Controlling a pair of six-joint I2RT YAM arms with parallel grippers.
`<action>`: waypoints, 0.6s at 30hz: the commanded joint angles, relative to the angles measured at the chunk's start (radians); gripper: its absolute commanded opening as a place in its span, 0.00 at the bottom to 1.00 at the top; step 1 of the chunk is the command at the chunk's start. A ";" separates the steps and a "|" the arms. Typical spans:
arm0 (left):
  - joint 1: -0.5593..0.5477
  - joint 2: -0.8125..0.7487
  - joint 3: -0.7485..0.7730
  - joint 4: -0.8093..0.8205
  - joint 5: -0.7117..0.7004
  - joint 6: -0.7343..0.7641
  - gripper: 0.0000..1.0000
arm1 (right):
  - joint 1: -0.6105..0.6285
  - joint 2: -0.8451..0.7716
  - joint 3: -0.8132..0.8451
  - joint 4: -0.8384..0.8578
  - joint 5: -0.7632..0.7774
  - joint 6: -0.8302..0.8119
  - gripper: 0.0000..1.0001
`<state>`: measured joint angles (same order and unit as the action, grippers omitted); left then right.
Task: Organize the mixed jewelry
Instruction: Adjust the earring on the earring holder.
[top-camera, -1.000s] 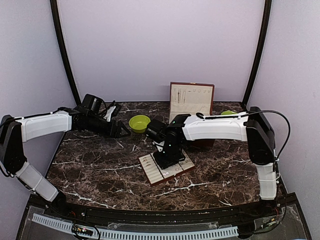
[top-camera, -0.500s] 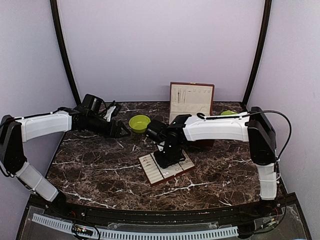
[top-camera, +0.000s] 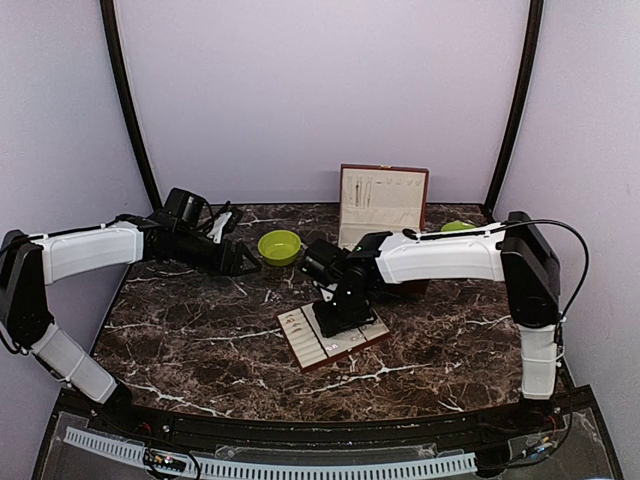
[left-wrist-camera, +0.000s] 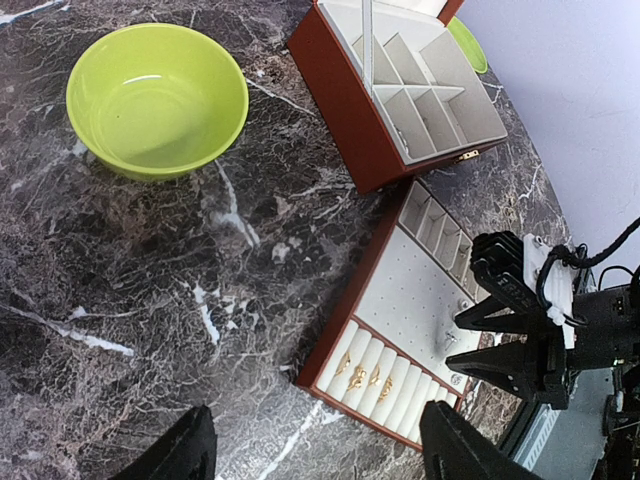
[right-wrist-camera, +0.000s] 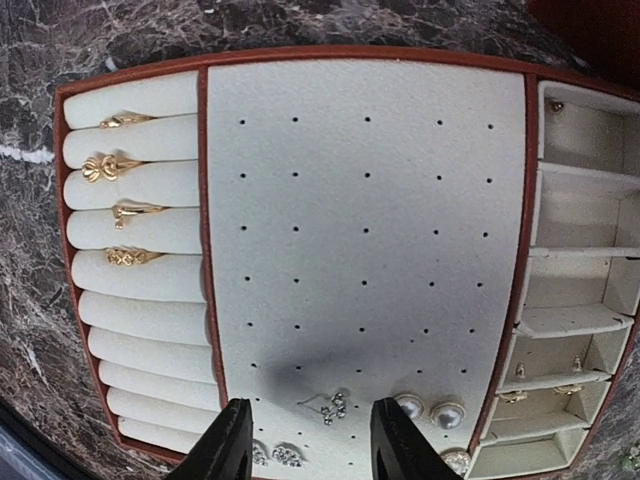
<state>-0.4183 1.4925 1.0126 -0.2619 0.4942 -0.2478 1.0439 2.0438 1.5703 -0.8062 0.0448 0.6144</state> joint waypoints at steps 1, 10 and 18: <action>-0.004 -0.027 -0.014 0.004 0.011 -0.002 0.72 | -0.004 -0.006 -0.007 0.041 -0.018 -0.004 0.41; -0.004 -0.031 -0.013 0.004 0.013 -0.002 0.73 | -0.003 0.006 -0.005 0.035 -0.027 -0.015 0.40; -0.004 -0.032 -0.013 0.006 0.015 -0.002 0.72 | 0.006 0.006 0.007 0.025 -0.037 -0.020 0.39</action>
<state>-0.4183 1.4925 1.0126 -0.2623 0.4942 -0.2478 1.0447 2.0445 1.5703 -0.7822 0.0177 0.6029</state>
